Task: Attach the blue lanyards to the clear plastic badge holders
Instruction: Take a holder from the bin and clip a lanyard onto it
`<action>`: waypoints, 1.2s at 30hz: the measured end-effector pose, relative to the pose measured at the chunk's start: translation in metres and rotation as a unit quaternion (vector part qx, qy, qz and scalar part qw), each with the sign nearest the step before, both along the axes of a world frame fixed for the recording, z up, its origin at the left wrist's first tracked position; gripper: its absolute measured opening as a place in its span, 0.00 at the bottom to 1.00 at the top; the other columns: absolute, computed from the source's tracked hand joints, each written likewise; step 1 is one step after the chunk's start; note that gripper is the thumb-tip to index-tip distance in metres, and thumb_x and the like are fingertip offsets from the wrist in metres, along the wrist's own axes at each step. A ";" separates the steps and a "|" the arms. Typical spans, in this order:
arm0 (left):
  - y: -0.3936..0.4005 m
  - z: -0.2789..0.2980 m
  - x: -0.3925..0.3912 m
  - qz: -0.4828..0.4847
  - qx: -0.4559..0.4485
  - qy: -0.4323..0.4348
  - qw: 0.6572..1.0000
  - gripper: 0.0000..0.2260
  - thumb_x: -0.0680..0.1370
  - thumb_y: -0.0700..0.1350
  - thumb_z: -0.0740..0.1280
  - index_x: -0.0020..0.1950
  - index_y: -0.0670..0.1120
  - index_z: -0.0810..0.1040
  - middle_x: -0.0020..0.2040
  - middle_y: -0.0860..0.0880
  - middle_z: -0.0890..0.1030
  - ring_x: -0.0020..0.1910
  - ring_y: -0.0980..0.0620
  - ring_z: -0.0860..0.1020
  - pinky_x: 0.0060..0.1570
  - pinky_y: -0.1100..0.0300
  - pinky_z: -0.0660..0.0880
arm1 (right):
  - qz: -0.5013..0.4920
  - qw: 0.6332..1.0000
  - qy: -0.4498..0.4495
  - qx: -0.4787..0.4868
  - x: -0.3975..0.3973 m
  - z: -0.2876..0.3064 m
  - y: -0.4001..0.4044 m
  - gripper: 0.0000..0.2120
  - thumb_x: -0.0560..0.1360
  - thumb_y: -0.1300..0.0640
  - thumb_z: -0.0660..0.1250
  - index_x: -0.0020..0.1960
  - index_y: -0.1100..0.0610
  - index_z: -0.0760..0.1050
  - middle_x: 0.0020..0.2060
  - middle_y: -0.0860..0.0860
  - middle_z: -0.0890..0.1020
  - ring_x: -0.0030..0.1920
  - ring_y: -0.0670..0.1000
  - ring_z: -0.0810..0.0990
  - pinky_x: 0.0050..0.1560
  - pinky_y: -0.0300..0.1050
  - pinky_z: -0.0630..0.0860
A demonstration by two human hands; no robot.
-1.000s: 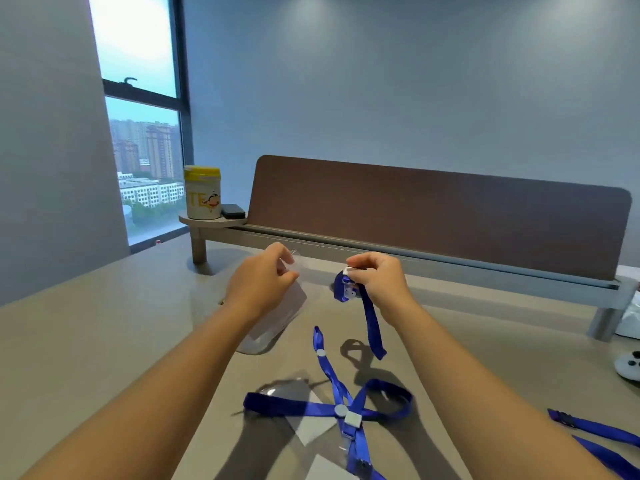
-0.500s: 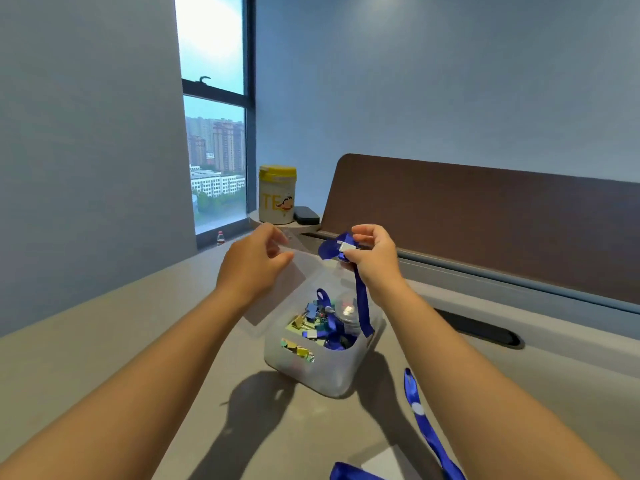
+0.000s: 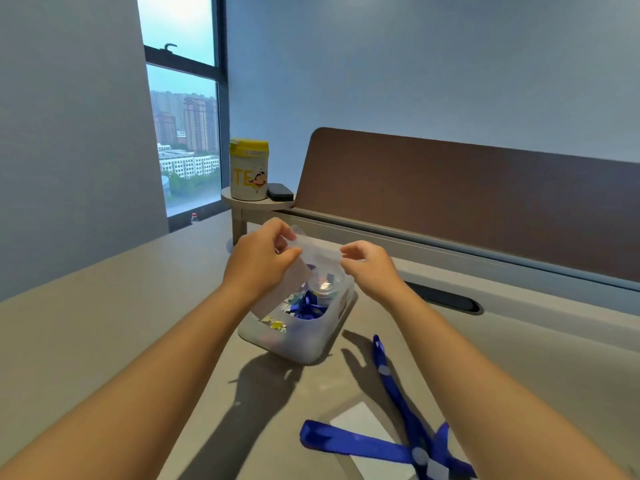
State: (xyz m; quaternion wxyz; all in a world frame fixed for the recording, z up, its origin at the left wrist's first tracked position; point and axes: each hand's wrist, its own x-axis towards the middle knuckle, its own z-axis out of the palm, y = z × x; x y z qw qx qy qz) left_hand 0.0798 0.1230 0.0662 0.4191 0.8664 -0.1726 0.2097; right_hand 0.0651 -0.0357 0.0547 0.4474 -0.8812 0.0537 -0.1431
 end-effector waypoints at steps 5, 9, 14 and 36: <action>-0.048 0.004 -0.055 -0.084 -0.020 -0.009 0.996 0.10 0.74 0.45 0.65 0.53 0.43 0.73 0.48 0.42 0.79 0.44 0.50 0.73 0.42 0.59 0.71 | -0.062 0.997 -0.045 0.004 -0.087 0.011 -0.054 0.12 0.77 0.60 0.60 0.59 0.61 0.74 0.49 0.53 0.77 0.50 0.51 0.75 0.49 0.44 0.73; -0.096 -0.008 -0.108 -0.161 -0.011 -0.016 0.987 0.10 0.74 0.45 0.64 0.53 0.42 0.73 0.44 0.47 0.75 0.43 0.49 0.73 0.40 0.60 0.71 | -0.134 0.990 -0.053 -0.005 -0.167 0.003 -0.099 0.12 0.77 0.60 0.61 0.58 0.61 0.75 0.49 0.54 0.77 0.51 0.52 0.75 0.50 0.44 0.72; -0.154 -0.033 -0.159 -0.225 0.017 -0.015 0.974 0.09 0.74 0.44 0.65 0.52 0.43 0.73 0.40 0.49 0.74 0.42 0.48 0.74 0.43 0.54 0.73 | -0.195 0.981 0.000 0.009 -0.249 -0.022 -0.151 0.12 0.76 0.61 0.61 0.58 0.62 0.75 0.48 0.52 0.77 0.50 0.51 0.74 0.49 0.43 0.69; -0.229 -0.068 -0.187 -0.244 0.005 0.024 0.970 0.12 0.75 0.41 0.63 0.58 0.41 0.69 0.40 0.47 0.74 0.40 0.48 0.73 0.42 0.55 0.73 | -0.181 0.960 0.177 -0.118 -0.266 -0.095 -0.195 0.10 0.73 0.62 0.65 0.36 0.54 0.69 0.36 0.49 0.73 0.44 0.50 0.72 0.42 0.40 0.69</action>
